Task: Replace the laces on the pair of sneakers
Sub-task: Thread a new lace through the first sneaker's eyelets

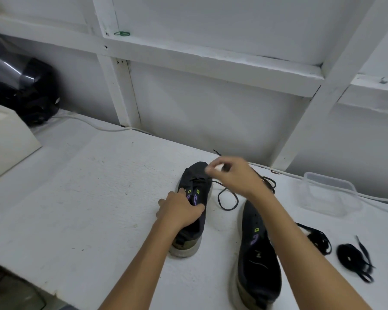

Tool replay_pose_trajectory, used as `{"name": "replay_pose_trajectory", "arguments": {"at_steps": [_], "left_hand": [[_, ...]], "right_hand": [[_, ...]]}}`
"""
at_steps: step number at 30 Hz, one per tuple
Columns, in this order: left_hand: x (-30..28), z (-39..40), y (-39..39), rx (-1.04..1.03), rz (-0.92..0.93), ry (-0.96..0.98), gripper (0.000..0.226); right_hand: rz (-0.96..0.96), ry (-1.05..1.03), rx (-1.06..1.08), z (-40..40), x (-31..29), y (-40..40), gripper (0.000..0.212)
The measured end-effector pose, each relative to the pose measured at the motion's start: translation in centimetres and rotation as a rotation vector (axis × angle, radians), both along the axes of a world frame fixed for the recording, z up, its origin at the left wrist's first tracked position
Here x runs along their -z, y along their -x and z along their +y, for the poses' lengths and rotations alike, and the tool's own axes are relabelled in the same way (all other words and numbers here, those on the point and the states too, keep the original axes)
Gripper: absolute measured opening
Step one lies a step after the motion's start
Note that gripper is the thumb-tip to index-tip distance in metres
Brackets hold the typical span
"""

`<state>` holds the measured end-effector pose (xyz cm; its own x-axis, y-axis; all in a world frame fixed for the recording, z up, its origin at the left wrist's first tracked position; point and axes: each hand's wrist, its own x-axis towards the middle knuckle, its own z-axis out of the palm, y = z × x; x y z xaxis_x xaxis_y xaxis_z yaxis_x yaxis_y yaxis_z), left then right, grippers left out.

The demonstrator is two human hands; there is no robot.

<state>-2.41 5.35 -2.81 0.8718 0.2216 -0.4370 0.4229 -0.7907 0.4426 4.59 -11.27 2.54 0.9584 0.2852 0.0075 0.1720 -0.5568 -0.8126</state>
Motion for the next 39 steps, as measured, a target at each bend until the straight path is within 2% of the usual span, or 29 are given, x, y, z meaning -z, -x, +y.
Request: {"name": "replay_pose_trajectory", "arguments": {"at_steps": [2,5,11,17,19,22,25,32,35,39], "left_hand": [[0.0,0.0,0.0,-0.004,-0.006,0.007,0.066],[0.1,0.0,0.0,-0.010,-0.010,0.013,0.065],[0.2,0.0,0.0,-0.009,-0.005,0.000,0.072],[0.1,-0.1,-0.1,0.002,-0.004,-0.001,0.061],[0.2,0.0,-0.2,0.003,-0.004,0.005,0.061],[0.3,0.2,-0.3,0.008,0.009,-0.011,0.072],[0.1,0.2,-0.4,0.015,0.024,-0.019,0.075],[-0.5,0.0,-0.2,0.015,0.015,0.001,0.066],[-0.9,-0.3,0.0,0.021,0.004,0.016,0.060],[-1.4,-0.3,-0.2,-0.019,-0.001,-0.033,0.081]], "right_hand": [[-0.060,0.280,-0.140,1.5,1.6,0.5,0.009],[-0.135,0.516,-0.137,2.9,3.2,0.4,0.017],[-0.279,0.623,-0.087,3.1,4.0,-0.1,0.019],[-0.356,0.667,-0.163,2.8,4.7,0.4,0.020],[-0.286,0.550,-0.158,2.7,4.5,0.6,0.018],[-0.105,0.161,-0.026,1.9,2.9,0.2,0.012],[-0.114,-0.066,0.132,0.2,0.9,-0.3,0.013],[-0.182,-0.143,0.258,-1.1,0.5,-0.3,0.016],[-0.208,-0.154,0.267,-0.8,0.7,-0.2,0.011],[-0.228,-0.080,0.119,-0.3,0.2,-0.1,0.008]]}}
